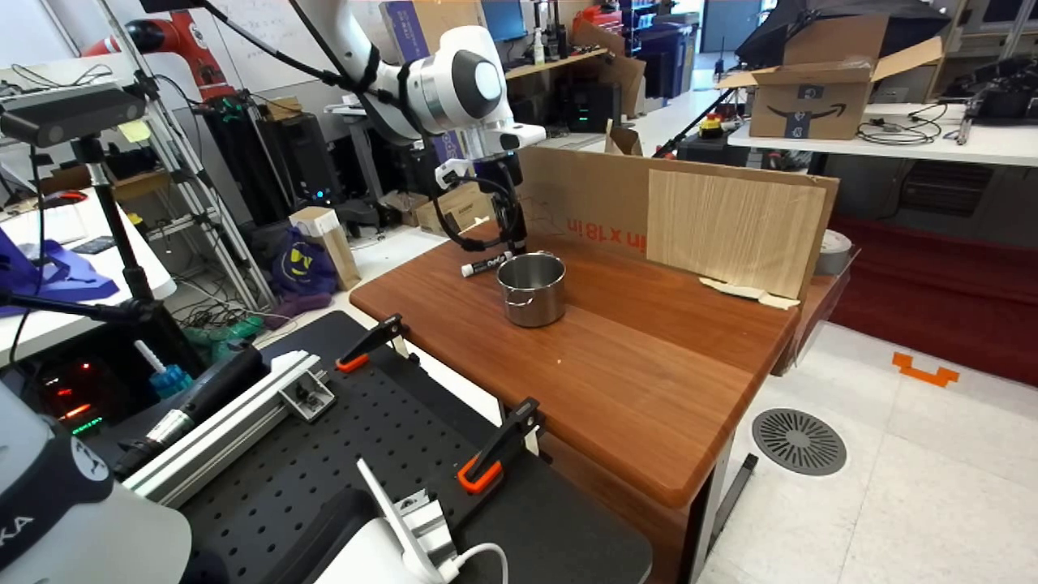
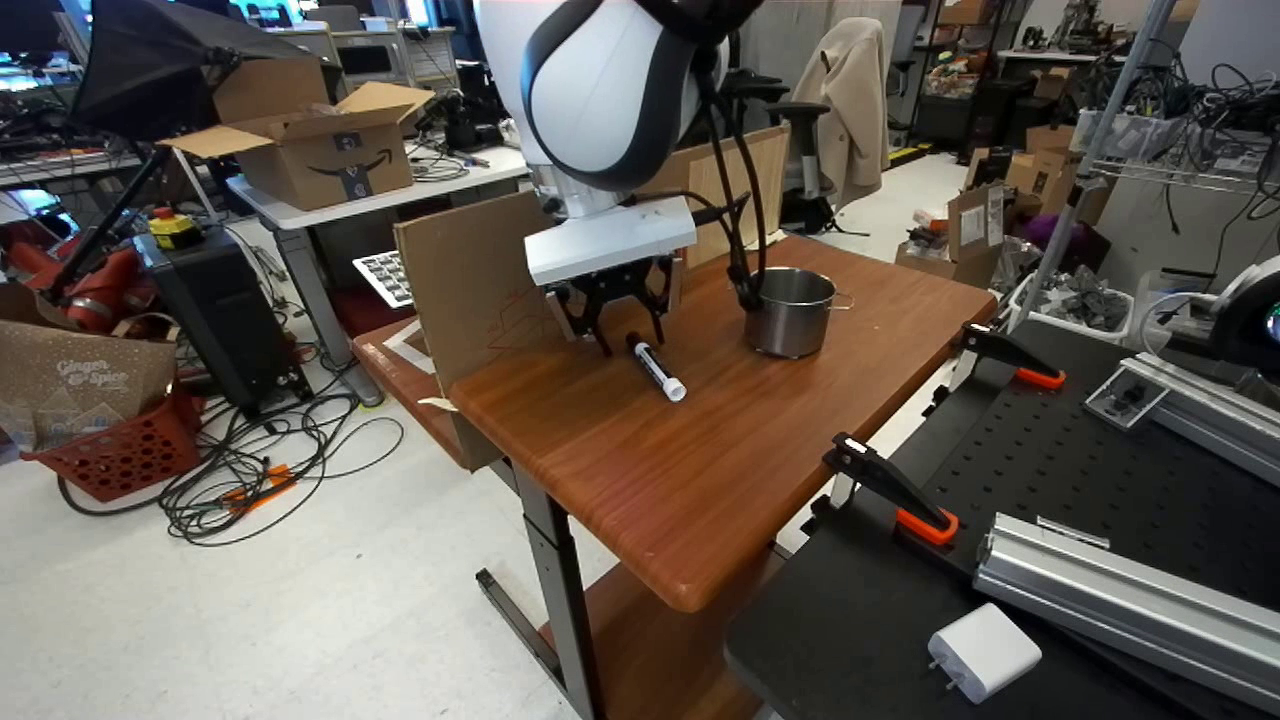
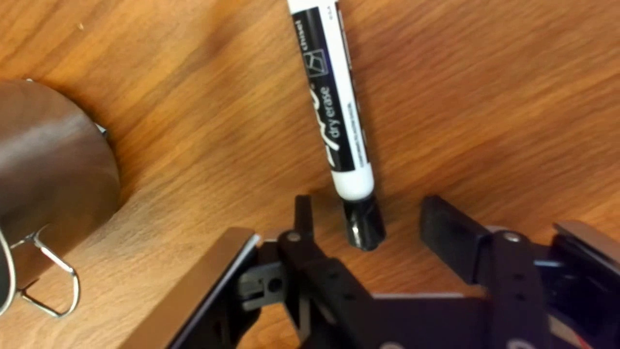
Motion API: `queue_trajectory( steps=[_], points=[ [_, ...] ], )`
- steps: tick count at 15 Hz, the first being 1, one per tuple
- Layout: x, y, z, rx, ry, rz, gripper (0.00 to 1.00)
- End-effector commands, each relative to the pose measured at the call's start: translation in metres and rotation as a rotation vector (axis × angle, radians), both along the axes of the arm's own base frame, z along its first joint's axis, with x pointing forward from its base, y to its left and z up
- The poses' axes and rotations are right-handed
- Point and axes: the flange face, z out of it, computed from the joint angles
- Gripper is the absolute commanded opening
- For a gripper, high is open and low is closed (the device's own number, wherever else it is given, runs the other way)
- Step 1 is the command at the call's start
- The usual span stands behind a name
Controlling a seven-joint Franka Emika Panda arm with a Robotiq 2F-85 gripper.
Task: Pick up the black marker from the table and place it in the pot
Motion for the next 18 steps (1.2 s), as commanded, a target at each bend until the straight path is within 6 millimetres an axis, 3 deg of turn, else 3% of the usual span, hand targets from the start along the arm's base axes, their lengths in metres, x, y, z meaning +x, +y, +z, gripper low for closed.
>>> queue_trajectory(
  steps=[1,5,6,11,15,18],
  points=[
    [0.005,0.001,-0.004,-0.043,0.004,0.018,0.28],
    [0.005,0.002,-0.001,-0.036,0.003,0.014,0.01],
    [0.004,0.002,0.003,-0.027,-0.001,0.015,0.05],
    [0.002,-0.001,0.033,0.006,-0.043,0.022,0.06],
    [-0.001,-0.014,0.085,-0.007,-0.126,0.009,0.06],
    [-0.012,-0.036,0.118,-0.044,-0.187,-0.015,0.06]
  ],
)
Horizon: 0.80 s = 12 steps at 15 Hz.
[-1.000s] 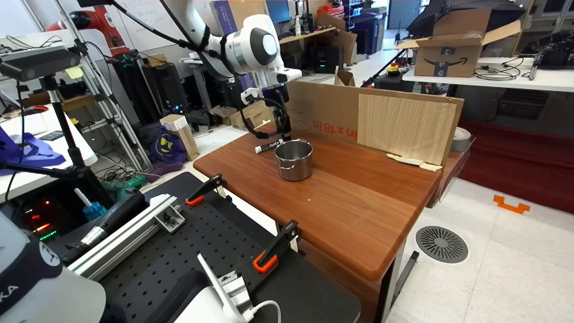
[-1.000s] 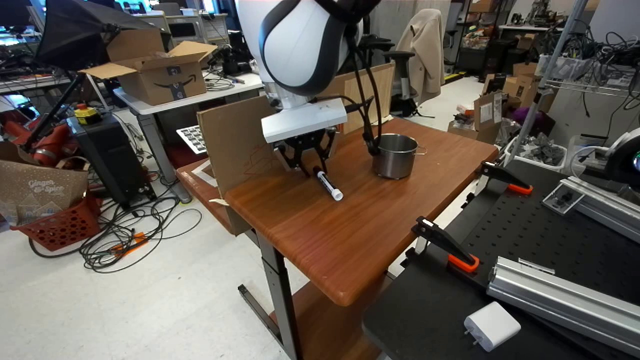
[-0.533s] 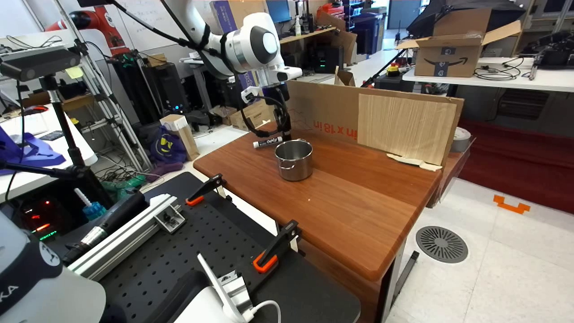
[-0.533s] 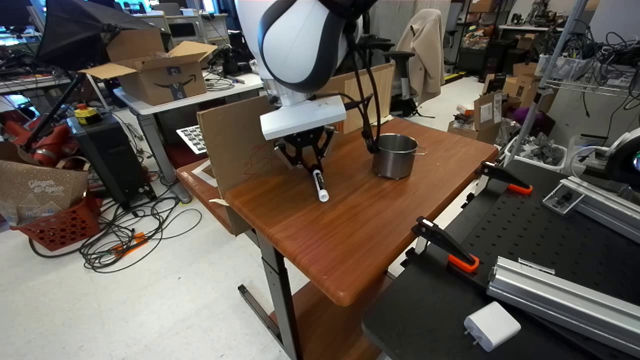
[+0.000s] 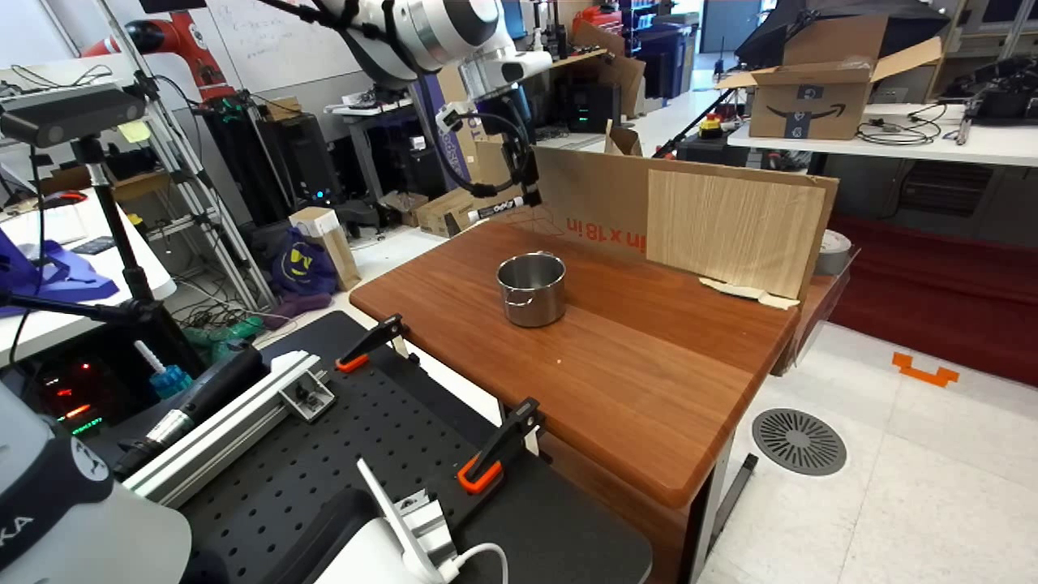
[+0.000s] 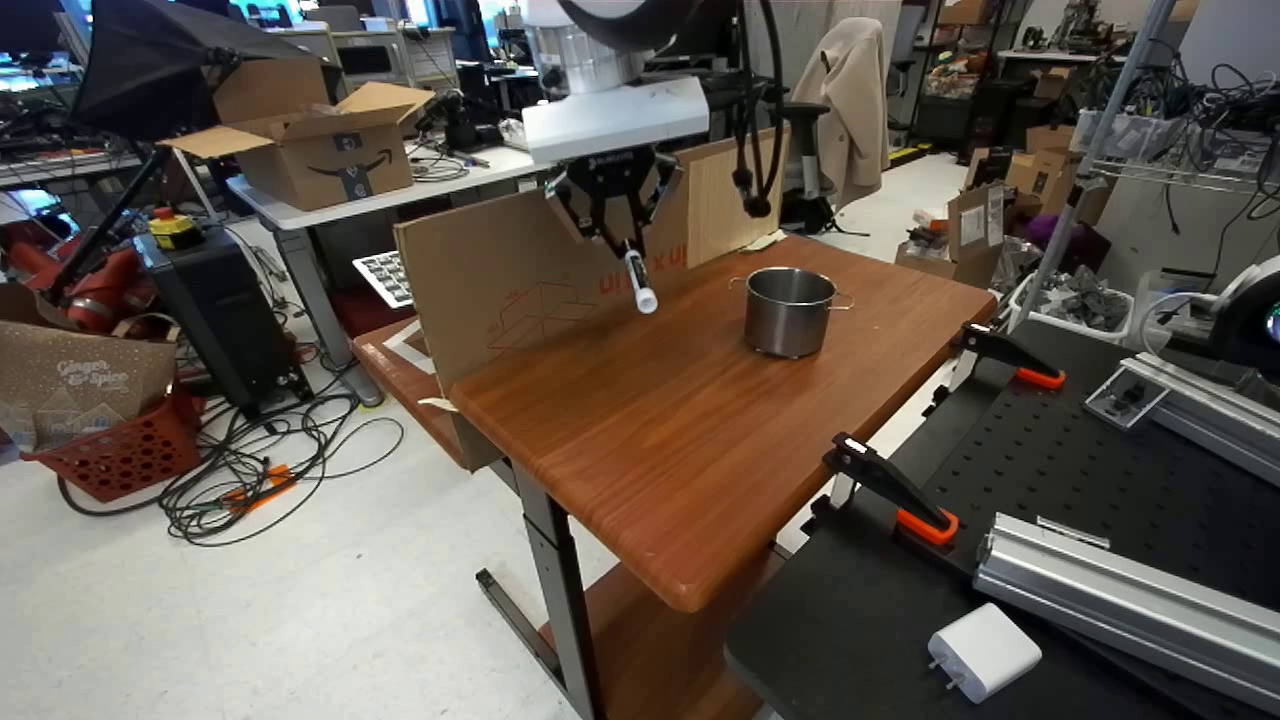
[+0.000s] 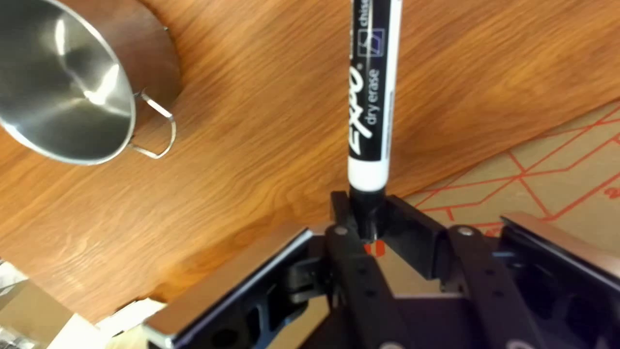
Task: Pick up the black marker from the table and place it in the pot
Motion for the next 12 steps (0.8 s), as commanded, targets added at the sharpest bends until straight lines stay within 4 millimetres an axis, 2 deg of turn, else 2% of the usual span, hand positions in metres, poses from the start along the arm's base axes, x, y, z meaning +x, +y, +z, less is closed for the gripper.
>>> queue_trajectory(
  steps=[1,5,7,12],
  points=[
    [-0.025,-0.023,0.028,-0.046,-0.074,-0.031,0.06],
    [-0.049,-0.053,0.044,-0.143,-0.150,-0.106,0.06],
    [-0.062,-0.064,0.046,-0.194,-0.192,-0.147,0.06],
    [-0.080,-0.086,0.031,-0.282,-0.264,-0.257,0.06]
  ],
)
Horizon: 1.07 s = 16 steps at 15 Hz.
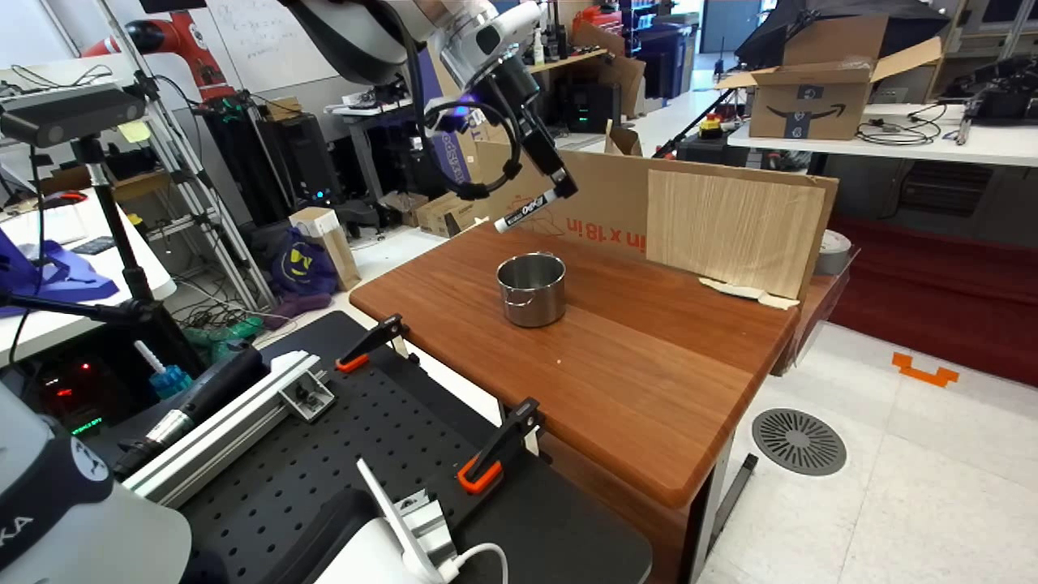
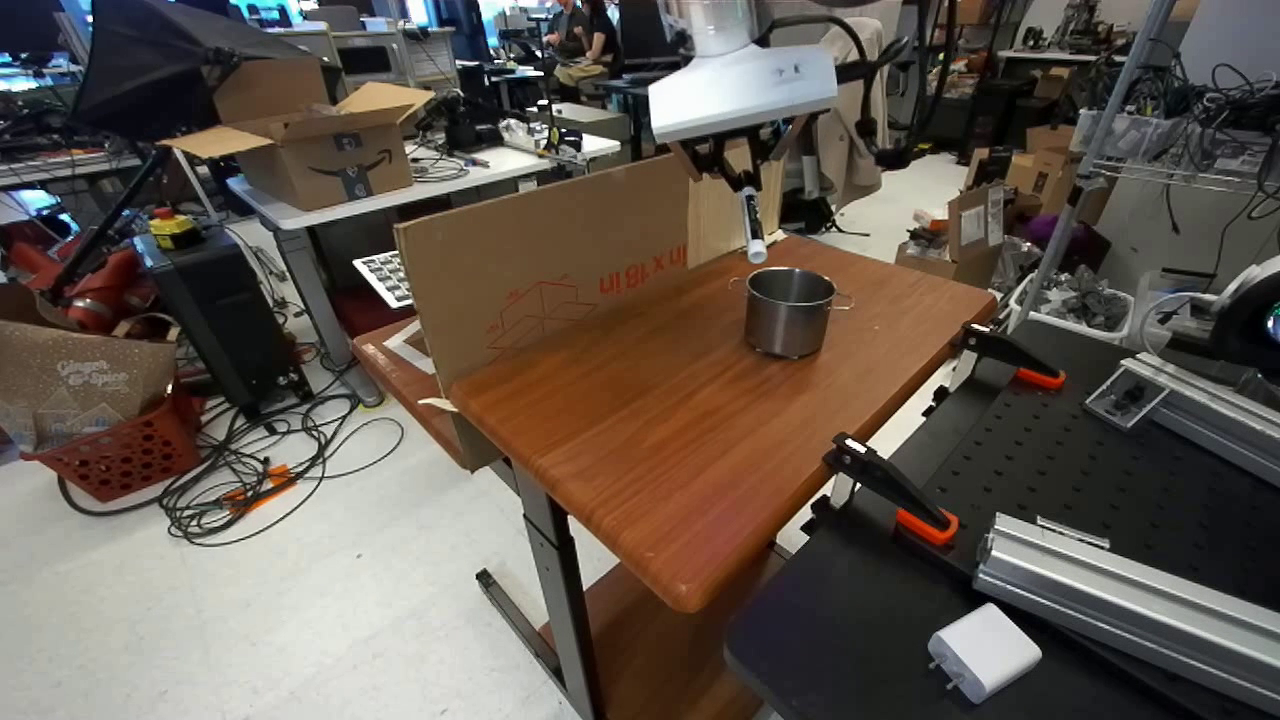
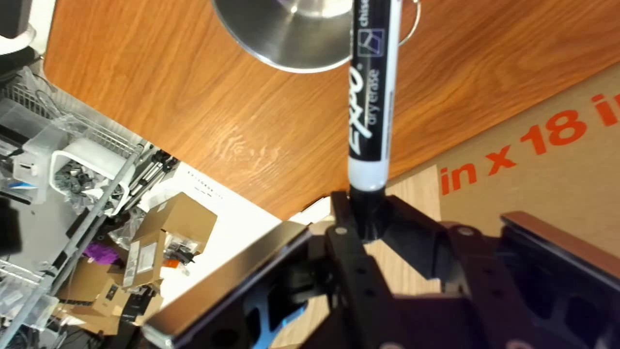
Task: Pick up the black marker from the table and place it in the pot
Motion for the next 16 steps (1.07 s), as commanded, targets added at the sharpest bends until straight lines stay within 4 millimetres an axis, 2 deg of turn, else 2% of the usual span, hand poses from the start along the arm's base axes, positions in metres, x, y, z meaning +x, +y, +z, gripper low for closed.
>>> queue_trajectory(
  steps=[1,8,16],
  points=[
    [-0.012,-0.011,-0.007,-0.042,-0.064,-0.056,0.06],
    [-0.022,-0.023,-0.035,-0.100,-0.090,-0.120,0.06],
    [-0.025,-0.018,-0.067,-0.106,-0.038,-0.123,0.06]
  ],
)
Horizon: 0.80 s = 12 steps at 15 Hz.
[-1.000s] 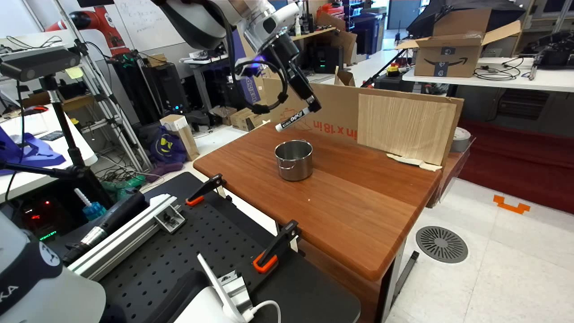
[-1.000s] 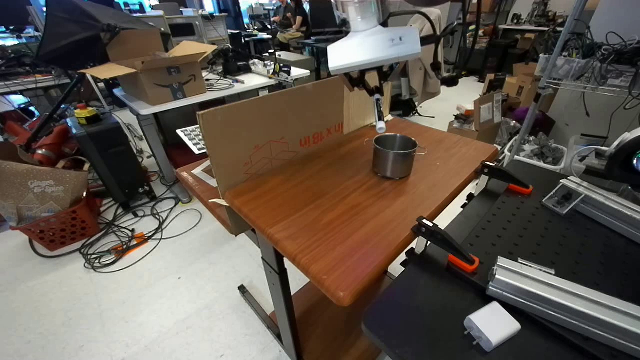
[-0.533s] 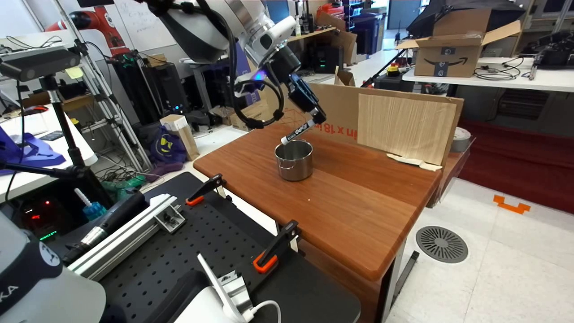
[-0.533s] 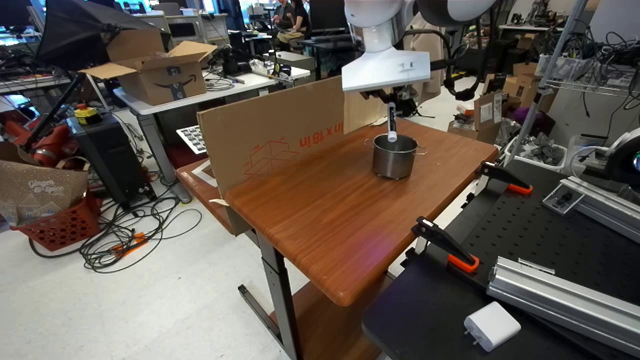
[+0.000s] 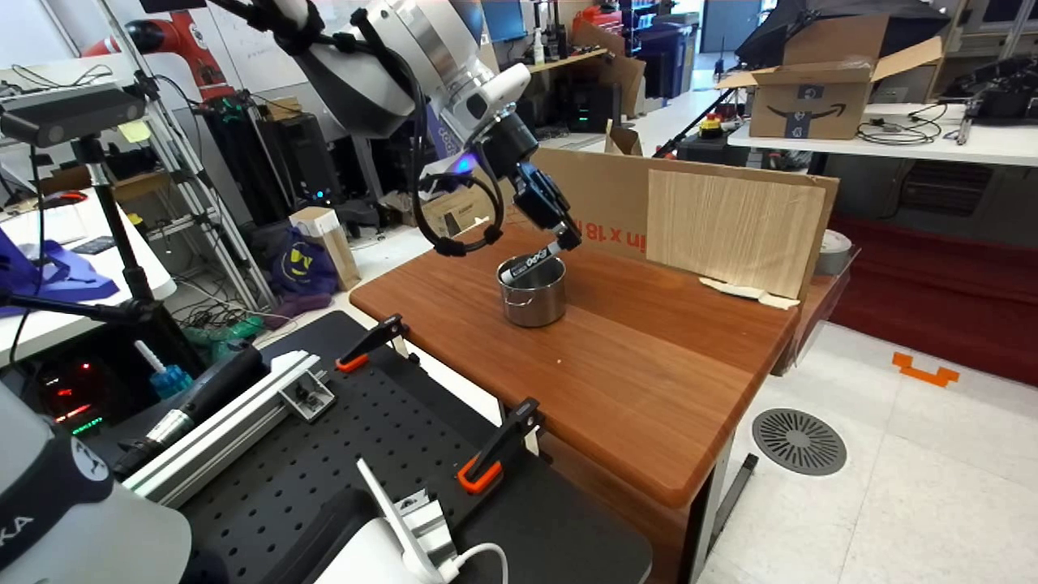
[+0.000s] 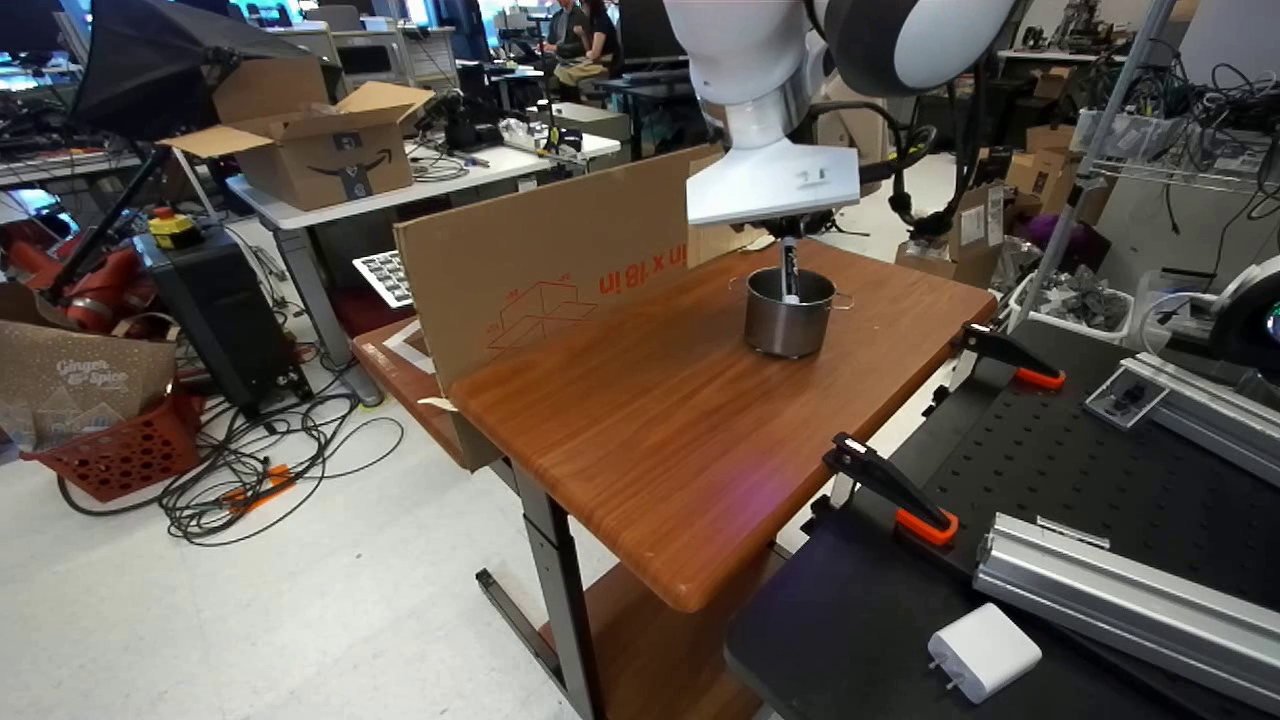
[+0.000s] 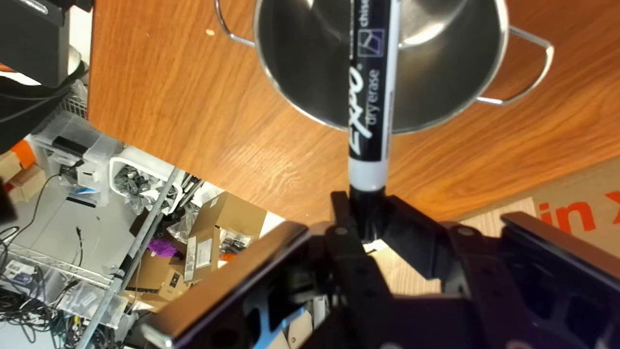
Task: Pick up the black marker from the table and place it in the pot
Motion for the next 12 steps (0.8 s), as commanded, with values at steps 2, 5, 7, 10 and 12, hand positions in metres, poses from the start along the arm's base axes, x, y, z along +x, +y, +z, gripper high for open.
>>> queue_trajectory(
  steps=[2,5,7,10,12],
  points=[
    [0.0040,-0.0022,-0.0103,-0.022,0.008,-0.010,0.06],
    [0.0068,-0.0042,-0.0130,-0.021,0.013,-0.014,0.06],
    [0.0086,-0.0049,-0.0133,-0.018,0.014,-0.018,0.50],
    [0.0109,-0.0044,-0.0122,-0.017,0.009,-0.018,0.70],
    [0.0115,-0.0028,-0.0093,-0.013,0.004,-0.014,0.85]
  ],
)
